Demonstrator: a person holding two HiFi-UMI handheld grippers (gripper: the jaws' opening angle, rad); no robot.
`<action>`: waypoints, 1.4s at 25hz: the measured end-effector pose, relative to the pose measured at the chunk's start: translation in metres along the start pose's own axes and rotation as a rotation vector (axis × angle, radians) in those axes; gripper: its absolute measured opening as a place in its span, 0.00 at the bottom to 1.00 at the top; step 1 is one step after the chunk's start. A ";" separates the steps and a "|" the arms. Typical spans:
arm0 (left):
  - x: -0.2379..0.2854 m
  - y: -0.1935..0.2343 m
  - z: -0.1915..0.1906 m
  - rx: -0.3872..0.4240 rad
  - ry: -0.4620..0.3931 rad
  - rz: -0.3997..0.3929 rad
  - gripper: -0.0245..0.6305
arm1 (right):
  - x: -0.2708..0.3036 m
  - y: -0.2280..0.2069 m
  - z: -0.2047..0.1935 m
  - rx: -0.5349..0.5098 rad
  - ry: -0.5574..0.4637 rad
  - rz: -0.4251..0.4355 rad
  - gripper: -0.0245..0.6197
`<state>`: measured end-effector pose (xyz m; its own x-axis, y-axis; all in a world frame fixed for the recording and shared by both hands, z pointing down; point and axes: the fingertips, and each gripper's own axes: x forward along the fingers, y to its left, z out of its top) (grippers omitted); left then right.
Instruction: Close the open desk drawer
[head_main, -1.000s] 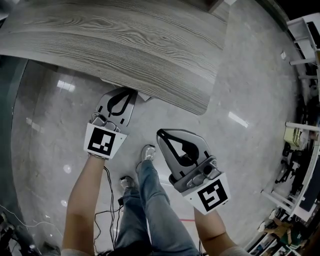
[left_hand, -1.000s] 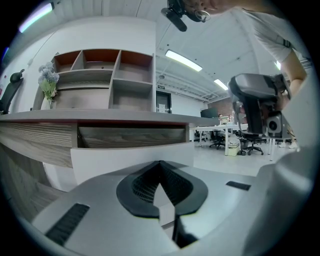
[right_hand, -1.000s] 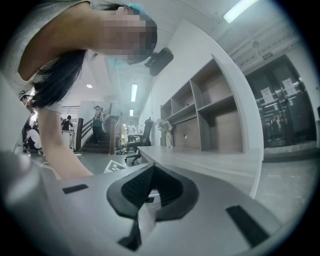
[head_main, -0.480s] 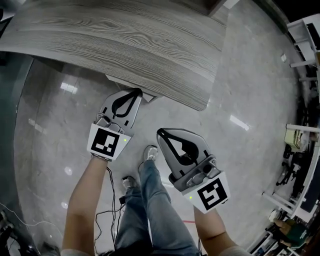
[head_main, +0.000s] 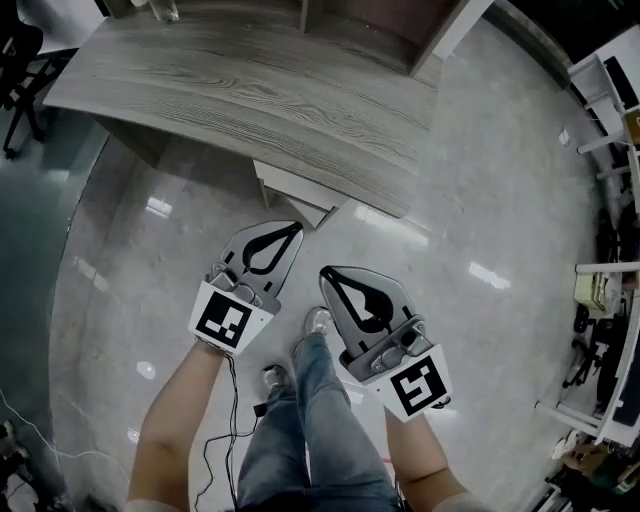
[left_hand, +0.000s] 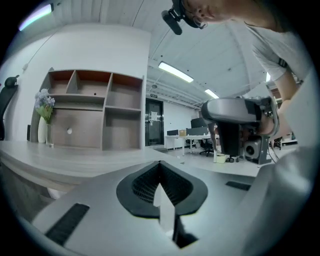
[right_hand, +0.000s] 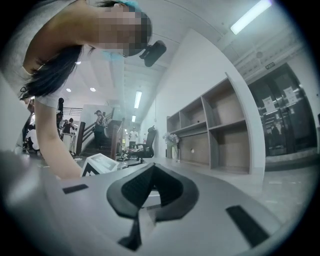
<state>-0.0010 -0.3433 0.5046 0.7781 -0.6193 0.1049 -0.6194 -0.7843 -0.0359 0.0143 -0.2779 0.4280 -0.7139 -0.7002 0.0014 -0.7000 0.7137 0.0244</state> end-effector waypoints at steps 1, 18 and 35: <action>-0.009 -0.007 0.010 0.010 -0.003 -0.010 0.05 | -0.003 0.007 0.007 0.001 -0.002 0.000 0.05; -0.146 -0.092 0.156 -0.002 -0.081 -0.015 0.05 | -0.055 0.100 0.112 -0.019 -0.014 0.020 0.05; -0.212 -0.155 0.220 0.073 -0.098 0.018 0.05 | -0.095 0.161 0.166 -0.022 -0.036 0.089 0.05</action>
<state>-0.0469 -0.0991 0.2691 0.7758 -0.6309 0.0060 -0.6266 -0.7716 -0.1093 -0.0342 -0.0938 0.2663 -0.7736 -0.6328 -0.0315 -0.6336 0.7722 0.0482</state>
